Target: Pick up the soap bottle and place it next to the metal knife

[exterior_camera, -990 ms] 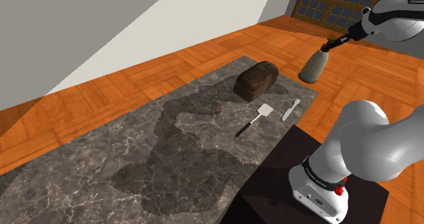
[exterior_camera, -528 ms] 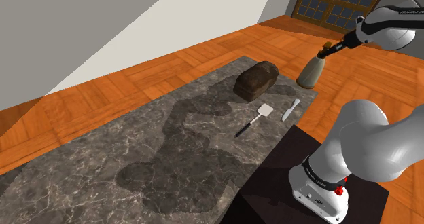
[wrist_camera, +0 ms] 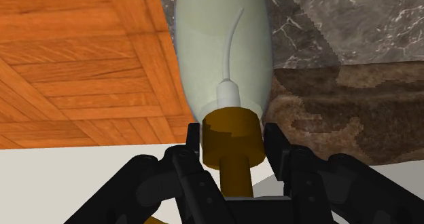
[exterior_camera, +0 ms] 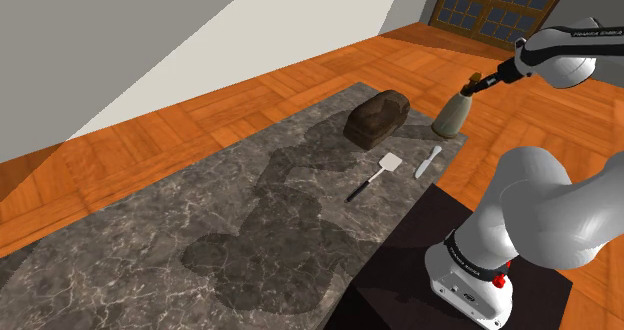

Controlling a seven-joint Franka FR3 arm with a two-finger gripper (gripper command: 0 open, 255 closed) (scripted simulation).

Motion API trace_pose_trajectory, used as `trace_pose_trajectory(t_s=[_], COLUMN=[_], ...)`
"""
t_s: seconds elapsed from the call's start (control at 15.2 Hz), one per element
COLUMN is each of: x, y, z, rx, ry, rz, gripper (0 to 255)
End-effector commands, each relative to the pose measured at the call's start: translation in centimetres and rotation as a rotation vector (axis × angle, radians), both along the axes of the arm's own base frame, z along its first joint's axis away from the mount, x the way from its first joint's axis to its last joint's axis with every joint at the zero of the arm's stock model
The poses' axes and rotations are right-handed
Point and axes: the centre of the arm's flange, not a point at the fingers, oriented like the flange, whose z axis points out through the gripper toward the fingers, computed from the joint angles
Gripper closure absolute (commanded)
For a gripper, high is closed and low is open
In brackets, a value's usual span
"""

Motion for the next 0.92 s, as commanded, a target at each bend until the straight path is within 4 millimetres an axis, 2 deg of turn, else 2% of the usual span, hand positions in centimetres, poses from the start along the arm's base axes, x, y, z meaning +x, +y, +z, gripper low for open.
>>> trace_pose_trajectory(t_s=[0.0,0.46,0.53,0.86], x=[0.08,0.08,0.08,0.08], y=[0.14,0.14,0.14,0.14], z=[-0.52,-0.52,-0.52,-0.52], rx=[-0.001,-0.001,-0.001,-0.001], ry=[-0.001,-0.001,-0.001,-0.001], rz=[0.000,0.000,0.000,0.000], gripper=[255,255,0,0])
